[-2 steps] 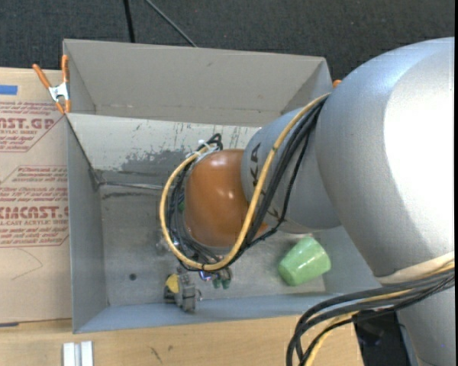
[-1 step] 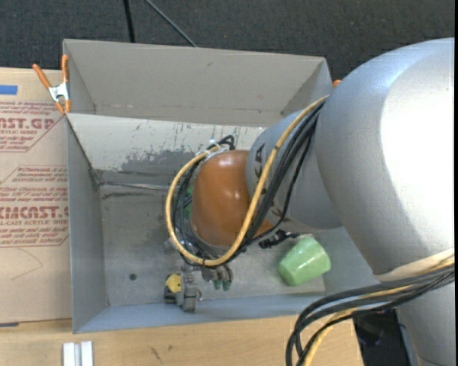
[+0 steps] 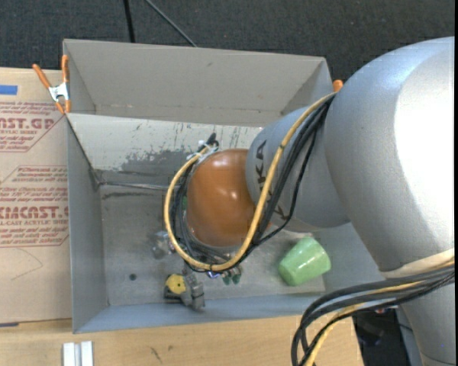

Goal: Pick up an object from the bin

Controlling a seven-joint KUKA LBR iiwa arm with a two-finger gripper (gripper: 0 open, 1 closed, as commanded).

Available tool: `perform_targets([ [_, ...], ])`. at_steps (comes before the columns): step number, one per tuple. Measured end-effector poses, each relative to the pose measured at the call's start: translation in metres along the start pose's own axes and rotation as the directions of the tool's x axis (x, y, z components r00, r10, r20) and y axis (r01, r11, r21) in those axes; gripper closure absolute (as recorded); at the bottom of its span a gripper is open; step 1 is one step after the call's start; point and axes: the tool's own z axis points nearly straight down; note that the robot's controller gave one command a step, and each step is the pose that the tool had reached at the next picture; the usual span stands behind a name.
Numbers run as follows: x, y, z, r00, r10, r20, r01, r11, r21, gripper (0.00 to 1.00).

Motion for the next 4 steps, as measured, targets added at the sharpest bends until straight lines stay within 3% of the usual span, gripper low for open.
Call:
perform_targets([
  [1,0.006,-0.036,-0.003,0.948,0.318,-0.010,-0.318,0.948,0.004,0.00],
  [2,-0.007,0.016,0.003,0.999,0.053,0.002,-0.053,0.999,0.001,0.00],
  [3,-0.006,0.016,0.003,0.998,0.055,-0.004,-0.055,0.998,0.000,1.00],
  [4,-0.014,0.001,-0.188,0.999,0.043,-0.001,-0.043,0.999,0.001,1.00],
])
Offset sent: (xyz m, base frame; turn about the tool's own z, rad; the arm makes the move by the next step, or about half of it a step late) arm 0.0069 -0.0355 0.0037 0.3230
